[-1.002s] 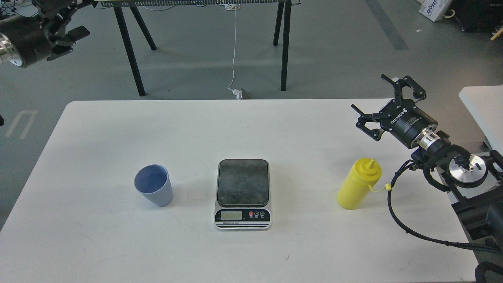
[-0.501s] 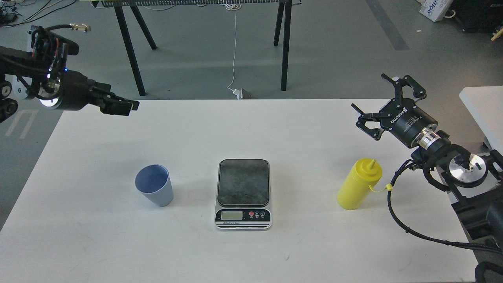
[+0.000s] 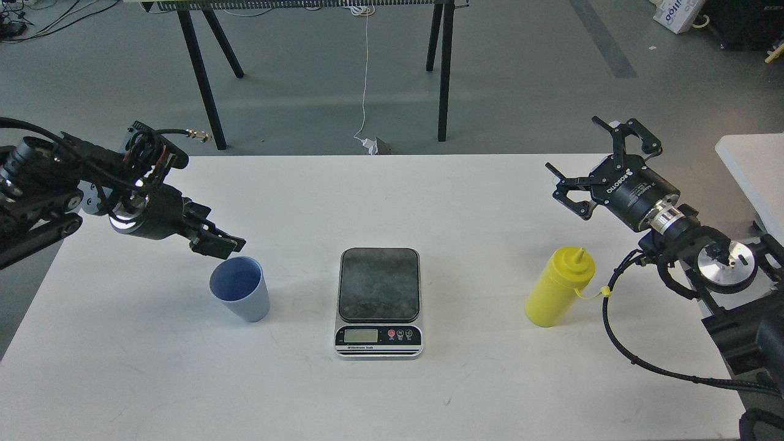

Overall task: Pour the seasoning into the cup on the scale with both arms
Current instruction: 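Close the left gripper around the blue cup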

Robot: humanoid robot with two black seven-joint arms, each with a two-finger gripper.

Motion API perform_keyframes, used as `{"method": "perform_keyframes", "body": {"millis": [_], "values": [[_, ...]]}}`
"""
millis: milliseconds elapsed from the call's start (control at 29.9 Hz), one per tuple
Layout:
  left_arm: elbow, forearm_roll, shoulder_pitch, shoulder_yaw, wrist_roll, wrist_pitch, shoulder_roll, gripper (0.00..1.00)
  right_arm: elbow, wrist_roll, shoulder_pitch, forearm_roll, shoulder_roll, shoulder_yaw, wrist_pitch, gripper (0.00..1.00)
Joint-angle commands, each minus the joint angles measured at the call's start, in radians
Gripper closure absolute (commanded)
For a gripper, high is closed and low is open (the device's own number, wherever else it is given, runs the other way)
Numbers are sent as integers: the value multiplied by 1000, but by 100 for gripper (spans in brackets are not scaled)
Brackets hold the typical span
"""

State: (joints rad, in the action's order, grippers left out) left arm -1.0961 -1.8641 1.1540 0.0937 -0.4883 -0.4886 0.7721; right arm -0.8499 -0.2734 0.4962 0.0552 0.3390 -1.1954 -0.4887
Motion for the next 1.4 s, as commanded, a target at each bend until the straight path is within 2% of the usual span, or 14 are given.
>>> {"method": "perform_keyframes", "body": {"millis": [0,334,601,835,1069,1135,1269,1369], "values": [[4,0,-29,-2,0,0,-25,0,0,-1,1,0,2,0,0,1],[31,-7,-88,1,0,0,-39,0,0,-1,1,0,2,0,0,1],[76,-7,-112,3,0,0,-74,5,0,0,-1,0,8,0,0,1],[76,-6,-108,1,0,0,-71,25,0,0,-1,0,8,-1,0,1],[76,-4,-111,3,0,0,-71,35,0,-1,-5,0,9,-4,0,1],[76,-1,-112,1,0,0,-71,45,0,0,-7,0,9,-4,0,1],[76,-3,-111,-2,0,0,-70,54,0,0,-7,0,9,-6,0,1],[74,-3,-111,0,0,0,-65,66,0,0,-8,0,9,-7,0,1]]}}
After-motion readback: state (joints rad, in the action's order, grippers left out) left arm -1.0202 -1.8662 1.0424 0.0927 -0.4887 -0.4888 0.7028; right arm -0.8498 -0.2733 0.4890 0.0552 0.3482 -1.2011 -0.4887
